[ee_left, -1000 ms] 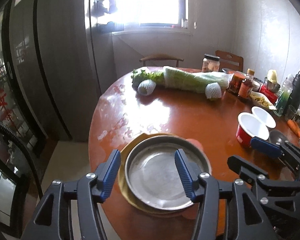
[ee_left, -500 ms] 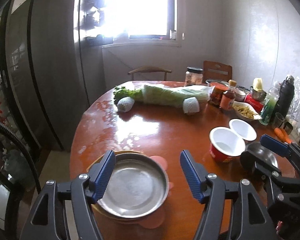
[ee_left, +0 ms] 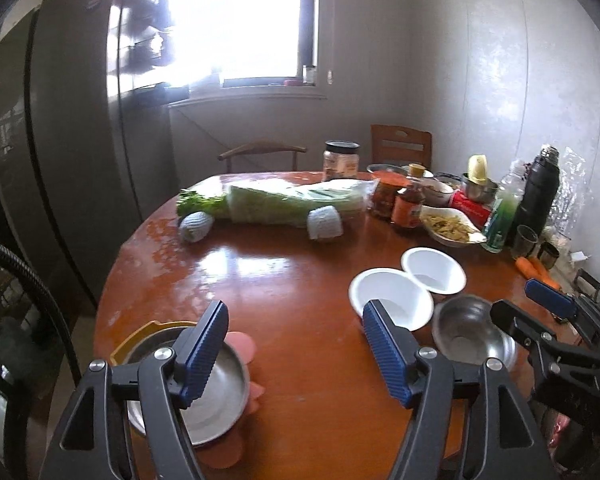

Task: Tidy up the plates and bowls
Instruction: 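Move the left gripper to the rim of the deep steel bowl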

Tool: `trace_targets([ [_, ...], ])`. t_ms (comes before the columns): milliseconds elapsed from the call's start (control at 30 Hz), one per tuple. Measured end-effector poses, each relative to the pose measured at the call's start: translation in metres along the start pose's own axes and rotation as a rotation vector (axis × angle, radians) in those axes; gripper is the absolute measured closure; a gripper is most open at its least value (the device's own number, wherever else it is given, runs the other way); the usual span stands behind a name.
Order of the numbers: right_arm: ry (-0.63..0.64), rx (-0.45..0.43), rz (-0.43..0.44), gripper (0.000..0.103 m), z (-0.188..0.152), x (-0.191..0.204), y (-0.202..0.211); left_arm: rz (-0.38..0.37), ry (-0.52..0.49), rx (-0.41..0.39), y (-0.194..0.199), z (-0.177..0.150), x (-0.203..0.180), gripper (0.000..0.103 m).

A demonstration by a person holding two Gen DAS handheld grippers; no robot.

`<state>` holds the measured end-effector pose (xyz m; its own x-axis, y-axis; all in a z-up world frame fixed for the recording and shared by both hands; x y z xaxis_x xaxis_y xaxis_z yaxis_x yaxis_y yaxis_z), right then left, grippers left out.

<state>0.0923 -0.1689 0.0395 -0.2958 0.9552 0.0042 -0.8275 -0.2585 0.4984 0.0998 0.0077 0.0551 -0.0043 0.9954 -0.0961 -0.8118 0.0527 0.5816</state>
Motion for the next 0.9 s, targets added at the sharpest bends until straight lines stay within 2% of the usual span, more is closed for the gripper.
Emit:
trace_targets([
  [333,-0.101,-0.001,-0.101,0.026,-0.014,-0.072,0.008,-0.053,-0.044,0.038,-0.022,-0.002,-0.054,0.033],
  [767,-0.191,0.074,-0.151,0.026,-0.052,-0.131,-0.012,-0.116,-0.090,0.175,-0.078,-0.039,-0.112,0.033],
  [900,-0.211,0.103,-0.135,0.026,-0.063,-0.140,-0.026,-0.134,-0.099,0.219,-0.096,-0.051,-0.123,0.033],
])
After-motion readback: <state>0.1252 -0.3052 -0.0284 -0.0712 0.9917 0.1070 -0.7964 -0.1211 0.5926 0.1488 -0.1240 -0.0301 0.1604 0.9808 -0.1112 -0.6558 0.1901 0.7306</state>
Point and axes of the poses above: each gripper's, at about its wrist camera, not at the fingertips, and y roughly against the way its jaws point, x to its left, z to its top, the point moved 5 cm from there along -y, roughly the way its jaws point, and after that the axes turned 5 degrees about y, right-handed, at the moved point
